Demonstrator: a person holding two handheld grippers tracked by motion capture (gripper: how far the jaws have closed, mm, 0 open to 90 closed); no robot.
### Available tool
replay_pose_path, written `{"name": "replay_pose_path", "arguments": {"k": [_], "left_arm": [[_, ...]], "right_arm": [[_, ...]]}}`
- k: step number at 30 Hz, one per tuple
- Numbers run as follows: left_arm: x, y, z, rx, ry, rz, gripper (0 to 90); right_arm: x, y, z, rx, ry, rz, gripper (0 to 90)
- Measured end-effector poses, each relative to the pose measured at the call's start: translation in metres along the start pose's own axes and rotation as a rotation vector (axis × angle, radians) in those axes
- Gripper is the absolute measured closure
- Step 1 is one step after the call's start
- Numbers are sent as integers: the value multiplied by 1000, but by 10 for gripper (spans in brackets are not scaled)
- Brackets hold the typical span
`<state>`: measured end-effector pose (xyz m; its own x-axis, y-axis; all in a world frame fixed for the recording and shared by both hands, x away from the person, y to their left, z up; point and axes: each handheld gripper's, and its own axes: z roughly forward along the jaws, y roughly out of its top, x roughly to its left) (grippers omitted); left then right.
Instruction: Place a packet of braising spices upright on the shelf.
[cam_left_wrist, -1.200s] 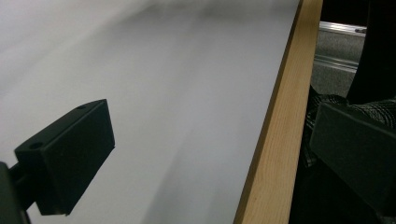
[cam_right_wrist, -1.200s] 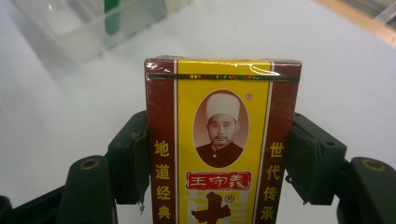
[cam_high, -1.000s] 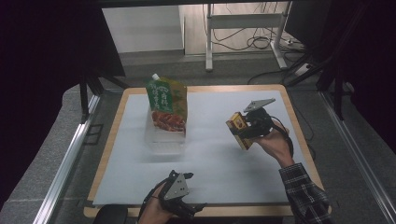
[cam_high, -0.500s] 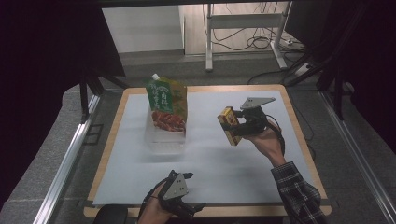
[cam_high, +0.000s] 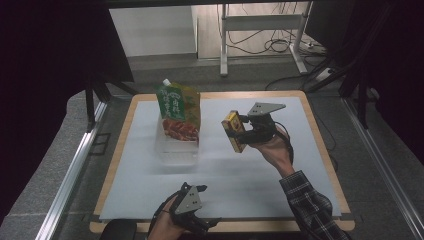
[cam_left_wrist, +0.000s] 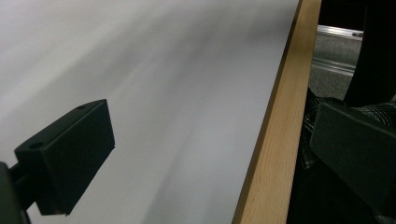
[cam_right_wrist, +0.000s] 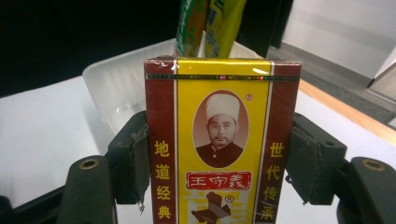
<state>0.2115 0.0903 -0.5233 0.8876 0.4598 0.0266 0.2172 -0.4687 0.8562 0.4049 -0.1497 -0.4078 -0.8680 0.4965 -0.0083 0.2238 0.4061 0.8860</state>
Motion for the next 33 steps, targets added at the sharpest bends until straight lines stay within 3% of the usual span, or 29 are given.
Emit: {"name": "replay_pose_path", "arguments": {"k": [21, 33], "left_arm": [[-1, 1, -1, -12, -6, 1, 0], [-1, 1, -2, -18, -9, -1, 0]], "right_arm": [[21, 25, 40, -103, 64, -38, 321], [38, 32, 69, -144, 137, -65, 321]]}}
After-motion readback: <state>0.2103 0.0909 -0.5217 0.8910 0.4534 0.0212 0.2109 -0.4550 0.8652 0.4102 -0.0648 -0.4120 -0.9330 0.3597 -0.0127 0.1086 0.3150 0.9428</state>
